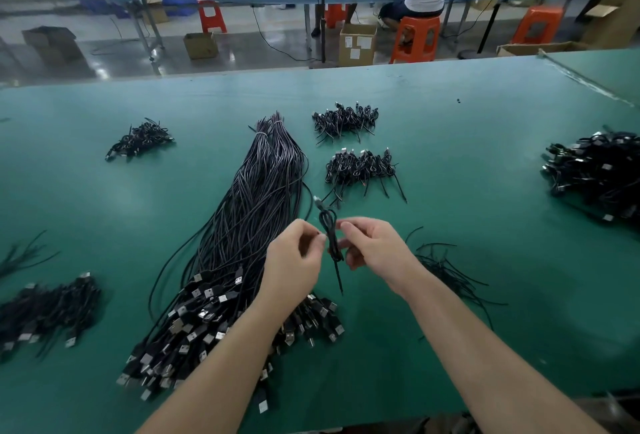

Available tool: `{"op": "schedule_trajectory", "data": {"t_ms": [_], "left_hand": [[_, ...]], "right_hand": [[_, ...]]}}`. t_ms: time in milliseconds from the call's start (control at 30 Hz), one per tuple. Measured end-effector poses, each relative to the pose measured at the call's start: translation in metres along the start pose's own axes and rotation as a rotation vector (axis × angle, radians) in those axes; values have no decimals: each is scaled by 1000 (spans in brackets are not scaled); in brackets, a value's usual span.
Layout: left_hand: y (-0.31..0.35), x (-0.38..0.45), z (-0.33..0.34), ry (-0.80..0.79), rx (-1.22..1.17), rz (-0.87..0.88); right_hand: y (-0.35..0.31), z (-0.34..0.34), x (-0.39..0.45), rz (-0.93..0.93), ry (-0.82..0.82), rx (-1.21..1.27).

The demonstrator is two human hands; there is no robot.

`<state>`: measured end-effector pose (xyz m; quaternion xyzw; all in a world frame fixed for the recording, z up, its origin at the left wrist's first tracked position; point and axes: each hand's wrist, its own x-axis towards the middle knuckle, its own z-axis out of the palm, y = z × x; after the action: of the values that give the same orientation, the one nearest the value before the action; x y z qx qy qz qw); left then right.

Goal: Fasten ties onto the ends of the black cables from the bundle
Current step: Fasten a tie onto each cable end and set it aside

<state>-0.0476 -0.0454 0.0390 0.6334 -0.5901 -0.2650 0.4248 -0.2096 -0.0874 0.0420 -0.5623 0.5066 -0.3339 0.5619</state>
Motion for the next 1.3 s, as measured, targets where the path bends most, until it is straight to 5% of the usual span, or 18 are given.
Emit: {"op": "schedule_trajectory", "data": {"t_ms": [100,200,333,500,567,667,767,933,1300], "left_hand": [[1,8,-6,-119,-410,-399],[3,9,-9,-235,-651,-517],[1,4,-7,-210,-512,-380],[0,-2,-7,-69,185,215],[-2,-6,-5,-39,292,354],[-6,-8,-2,-22,175,283],[-4,-2,-1,-70,-85,-20],[-3,2,-6,-190,-426,-283],[-2,-3,0,5,180,213]], "right_hand": [[5,-6,-2,-301,98,-403],[7,-7,-3,-468,23,-562],[4,-3,-1,-357,-32,-427],[1,0,1,46,-112,-52],[0,-2,0,169,-163,181],[1,-6,-1,108,-221,236],[2,-7,-2,6,-194,207],[3,-8,-3,-194,-103,-228],[11,3,-2,-41,-97,1]]}}
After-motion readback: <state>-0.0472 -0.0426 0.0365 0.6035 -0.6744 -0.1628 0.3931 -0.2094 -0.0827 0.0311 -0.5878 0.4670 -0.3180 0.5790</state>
